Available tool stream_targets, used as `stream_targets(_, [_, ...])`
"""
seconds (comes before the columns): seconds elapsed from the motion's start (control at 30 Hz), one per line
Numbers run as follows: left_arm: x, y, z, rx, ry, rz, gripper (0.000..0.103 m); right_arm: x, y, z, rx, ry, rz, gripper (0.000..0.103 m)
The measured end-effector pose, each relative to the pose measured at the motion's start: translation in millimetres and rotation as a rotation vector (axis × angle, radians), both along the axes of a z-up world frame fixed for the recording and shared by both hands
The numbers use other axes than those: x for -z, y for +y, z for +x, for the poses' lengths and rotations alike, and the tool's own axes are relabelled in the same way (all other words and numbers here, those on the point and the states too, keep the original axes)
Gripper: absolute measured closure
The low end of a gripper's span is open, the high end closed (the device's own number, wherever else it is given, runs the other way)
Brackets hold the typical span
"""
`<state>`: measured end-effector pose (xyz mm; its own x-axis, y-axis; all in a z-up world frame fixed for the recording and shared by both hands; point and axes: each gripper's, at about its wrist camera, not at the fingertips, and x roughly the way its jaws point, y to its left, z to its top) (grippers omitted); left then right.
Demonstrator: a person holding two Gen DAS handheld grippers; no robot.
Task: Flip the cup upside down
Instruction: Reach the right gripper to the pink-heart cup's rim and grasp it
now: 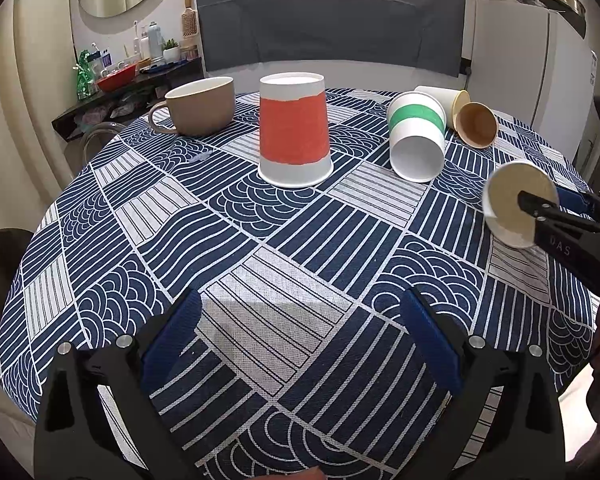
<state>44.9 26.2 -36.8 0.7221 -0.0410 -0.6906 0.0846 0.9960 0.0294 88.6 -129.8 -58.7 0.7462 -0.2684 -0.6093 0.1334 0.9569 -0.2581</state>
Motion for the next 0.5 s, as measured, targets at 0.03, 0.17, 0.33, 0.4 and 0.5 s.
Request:
stream_targets(0.03, [0, 0, 0, 0.000, 0.003, 0.000, 0.006, 1, -2, -1, 0.000, 0.000, 0.003, 0.074])
stream_targets(0.17, [1, -1, -1, 0.012, 0.010, 0.000, 0.006, 5, -10, -8, -0.004, 0.001, 0.021, 0.091])
stream_targets(0.33, [-2, -9, -7, 0.032, 0.000, 0.017, 0.006, 13, -17, -23, -0.026, 0.011, 0.041, 0.094])
stream_targets(0.4, [-3, -12, -10, 0.038, 0.002, 0.021, 0.006, 12, -17, -31, -0.042, 0.011, 0.053, 0.094])
stream_targets(0.5, [-3, -18, -14, 0.048, 0.001, 0.029, 0.006, 11, -16, -39, -0.064, 0.007, 0.057, 0.096])
